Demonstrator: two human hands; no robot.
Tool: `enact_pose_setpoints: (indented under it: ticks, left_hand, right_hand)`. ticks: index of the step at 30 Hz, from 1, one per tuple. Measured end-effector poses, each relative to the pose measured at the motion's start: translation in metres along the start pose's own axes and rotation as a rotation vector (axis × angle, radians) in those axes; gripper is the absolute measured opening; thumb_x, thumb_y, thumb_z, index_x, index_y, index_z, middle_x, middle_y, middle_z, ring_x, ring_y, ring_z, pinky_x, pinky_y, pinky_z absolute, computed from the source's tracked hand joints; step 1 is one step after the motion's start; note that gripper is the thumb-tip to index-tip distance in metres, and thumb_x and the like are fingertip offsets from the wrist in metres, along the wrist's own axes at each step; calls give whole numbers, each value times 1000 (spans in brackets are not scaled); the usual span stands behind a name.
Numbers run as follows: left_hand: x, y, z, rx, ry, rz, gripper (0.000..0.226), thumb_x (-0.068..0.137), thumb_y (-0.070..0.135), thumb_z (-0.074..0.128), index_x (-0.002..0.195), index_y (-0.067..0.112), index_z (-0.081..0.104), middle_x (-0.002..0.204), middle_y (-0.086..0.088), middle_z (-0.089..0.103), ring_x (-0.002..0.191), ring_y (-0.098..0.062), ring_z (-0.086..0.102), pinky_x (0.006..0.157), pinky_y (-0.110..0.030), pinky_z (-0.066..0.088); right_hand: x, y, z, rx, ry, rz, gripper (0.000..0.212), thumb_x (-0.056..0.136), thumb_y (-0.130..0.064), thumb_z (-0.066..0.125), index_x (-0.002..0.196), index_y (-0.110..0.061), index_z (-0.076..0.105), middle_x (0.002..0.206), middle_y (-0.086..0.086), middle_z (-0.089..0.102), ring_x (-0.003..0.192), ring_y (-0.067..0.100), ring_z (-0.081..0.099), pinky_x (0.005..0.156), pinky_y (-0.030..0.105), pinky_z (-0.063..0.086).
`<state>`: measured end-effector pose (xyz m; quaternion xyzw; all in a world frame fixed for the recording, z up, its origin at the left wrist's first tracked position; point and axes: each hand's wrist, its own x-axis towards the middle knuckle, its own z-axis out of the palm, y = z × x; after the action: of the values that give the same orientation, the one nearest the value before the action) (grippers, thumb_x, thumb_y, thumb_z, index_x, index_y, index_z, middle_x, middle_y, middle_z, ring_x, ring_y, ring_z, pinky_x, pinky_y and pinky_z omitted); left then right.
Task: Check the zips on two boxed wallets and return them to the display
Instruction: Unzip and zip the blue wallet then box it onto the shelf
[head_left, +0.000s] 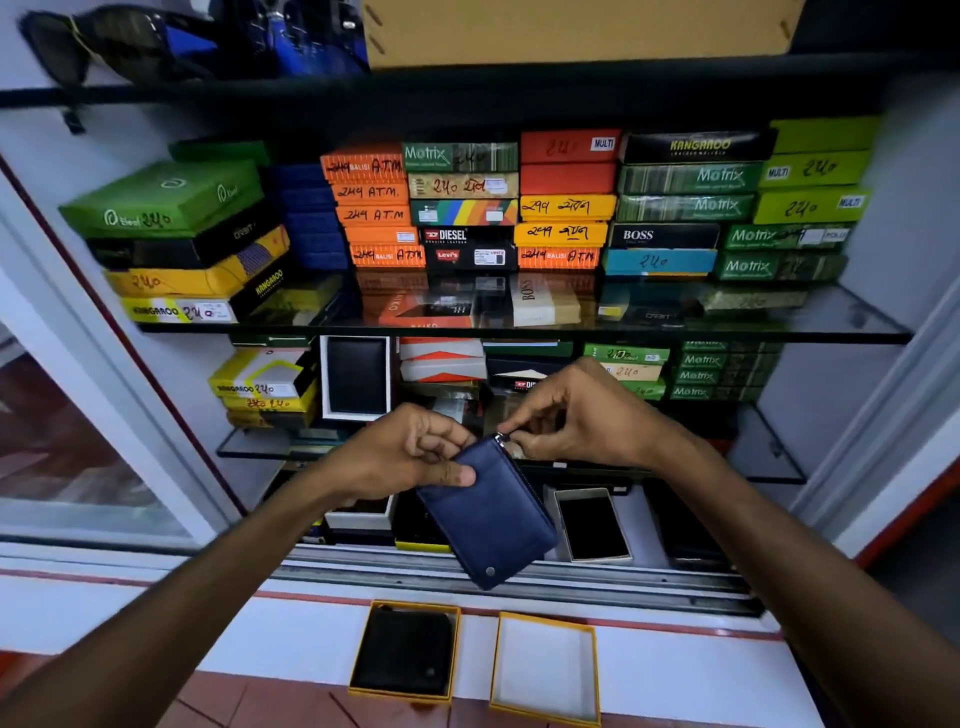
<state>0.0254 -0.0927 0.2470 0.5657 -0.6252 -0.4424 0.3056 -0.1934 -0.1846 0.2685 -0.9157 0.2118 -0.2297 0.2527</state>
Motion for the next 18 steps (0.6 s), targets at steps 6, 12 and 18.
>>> enact_pose_setpoints:
  ticks: [6,12,18]
  left_hand:
    - [-3,10,-18,2,-77,-36,23,82,8,71,105,6,73,103,-17,76,92,-20,71,80,-27,57]
    - [-6,1,-33,-165,87,-125,56,60,43,81,105,11,73,104,-16,76,88,-20,73,71,-34,60]
    - [-4,0,-30,-471,269,-232,33,77,20,68,106,5,70,96,-11,77,73,-19,74,70,-39,61]
  right_hand:
    - [-5,-5,-1,-108,41,-110,11,81,-15,76,91,-17,76,79,-13,68,61,-4,53,60,8,42]
    - [-20,0,-19,-92,114,-44,13,80,-11,75,92,-17,75,74,-22,59,64,2,53,60,18,48]
    - [-28,-4,-21,-30,294,50,14,79,-12,76,88,-21,74,71,-8,67,60,10,58,59,26,51]
